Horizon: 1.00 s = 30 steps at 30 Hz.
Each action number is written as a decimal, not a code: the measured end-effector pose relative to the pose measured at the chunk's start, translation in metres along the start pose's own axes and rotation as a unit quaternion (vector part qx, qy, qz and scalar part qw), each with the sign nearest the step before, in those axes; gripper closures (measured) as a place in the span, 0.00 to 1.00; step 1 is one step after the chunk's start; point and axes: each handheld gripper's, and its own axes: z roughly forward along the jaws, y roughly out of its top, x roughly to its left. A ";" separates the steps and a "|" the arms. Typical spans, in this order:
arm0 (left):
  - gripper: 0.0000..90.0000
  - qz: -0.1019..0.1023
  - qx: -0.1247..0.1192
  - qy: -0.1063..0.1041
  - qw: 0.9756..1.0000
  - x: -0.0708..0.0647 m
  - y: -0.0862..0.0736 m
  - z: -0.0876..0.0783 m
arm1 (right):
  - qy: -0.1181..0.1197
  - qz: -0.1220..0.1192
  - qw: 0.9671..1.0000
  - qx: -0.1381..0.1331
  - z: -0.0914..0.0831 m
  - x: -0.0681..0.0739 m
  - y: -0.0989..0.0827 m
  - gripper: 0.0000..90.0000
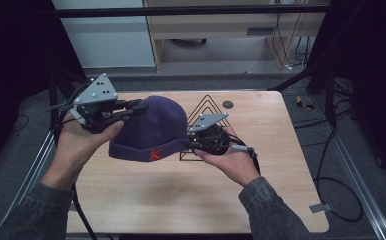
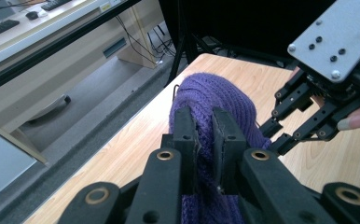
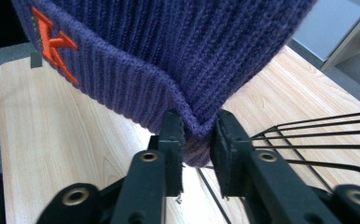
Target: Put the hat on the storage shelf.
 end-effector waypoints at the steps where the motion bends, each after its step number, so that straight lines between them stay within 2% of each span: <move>1: 0.90 0.000 0.000 0.000 1.000 0.000 0.000 0.000 | 0.000 0.000 1.000 0.000 0.000 0.000 0.001 0.86; 6: 0.90 -0.010 -0.002 0.009 1.000 0.010 0.008 0.003 | -0.006 0.000 1.000 -0.004 -0.006 -0.004 0.006 0.88; 12: 0.90 -0.020 -0.010 0.017 1.000 0.023 0.025 0.015 | -0.024 0.001 1.000 -0.011 -0.026 -0.019 0.017 0.90; 24: 0.90 -0.027 -0.024 0.018 0.999 0.041 0.049 0.053 | -0.058 0.020 0.998 -0.013 -0.050 -0.057 0.019 0.91; 30: 0.90 -0.022 -0.034 0.014 0.999 0.041 0.064 0.072 | -0.078 0.026 0.997 -0.011 -0.063 -0.072 0.017 0.91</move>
